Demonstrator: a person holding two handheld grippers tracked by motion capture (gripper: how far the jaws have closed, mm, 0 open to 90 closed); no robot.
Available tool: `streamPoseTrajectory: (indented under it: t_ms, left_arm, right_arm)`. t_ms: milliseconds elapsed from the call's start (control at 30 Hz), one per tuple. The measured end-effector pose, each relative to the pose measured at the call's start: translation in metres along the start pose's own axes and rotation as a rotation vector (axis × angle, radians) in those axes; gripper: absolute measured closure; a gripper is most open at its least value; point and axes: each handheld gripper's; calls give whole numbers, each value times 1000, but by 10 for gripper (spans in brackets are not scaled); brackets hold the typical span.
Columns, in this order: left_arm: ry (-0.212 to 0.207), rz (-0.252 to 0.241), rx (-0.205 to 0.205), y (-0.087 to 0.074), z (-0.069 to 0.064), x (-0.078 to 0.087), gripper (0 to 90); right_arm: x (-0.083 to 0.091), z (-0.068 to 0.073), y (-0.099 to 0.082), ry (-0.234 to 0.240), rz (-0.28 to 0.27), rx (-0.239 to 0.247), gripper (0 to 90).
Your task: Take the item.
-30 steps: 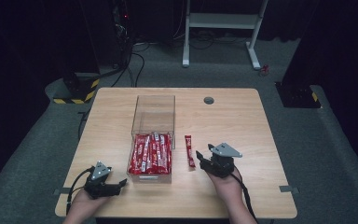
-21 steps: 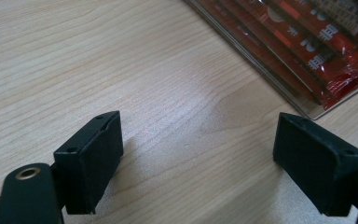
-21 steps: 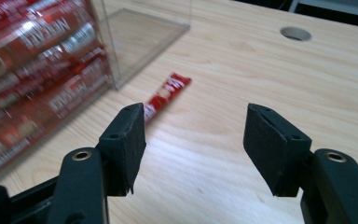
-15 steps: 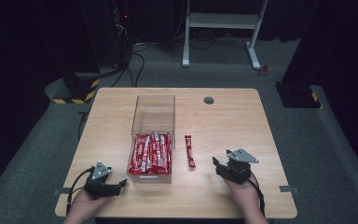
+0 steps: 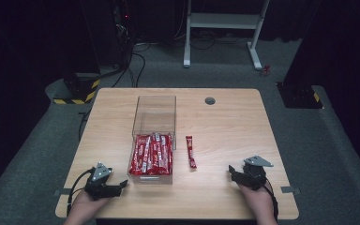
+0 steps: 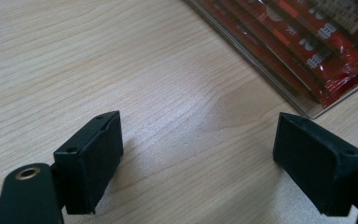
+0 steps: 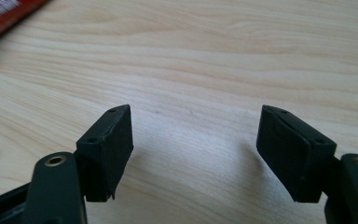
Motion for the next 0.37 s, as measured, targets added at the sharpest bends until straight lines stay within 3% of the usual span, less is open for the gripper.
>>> streamPoseTrajectory:
  t_ms: [233,367]
  left_arm:
    - [3,0,-2,0,0,0,162]
    - [3,1,1,0,-1,0,162]
  right_arm:
    - [-6,1,4,-22,33,4,151]
    - [-9,4,6,-23,31,5,146]
Point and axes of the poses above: each handheld gripper's, and its own axes: x roughly backward along the jaws, y roughly out of its top, z roughly to its left, and after that the axes turned 3 degrees about -y, right-handed
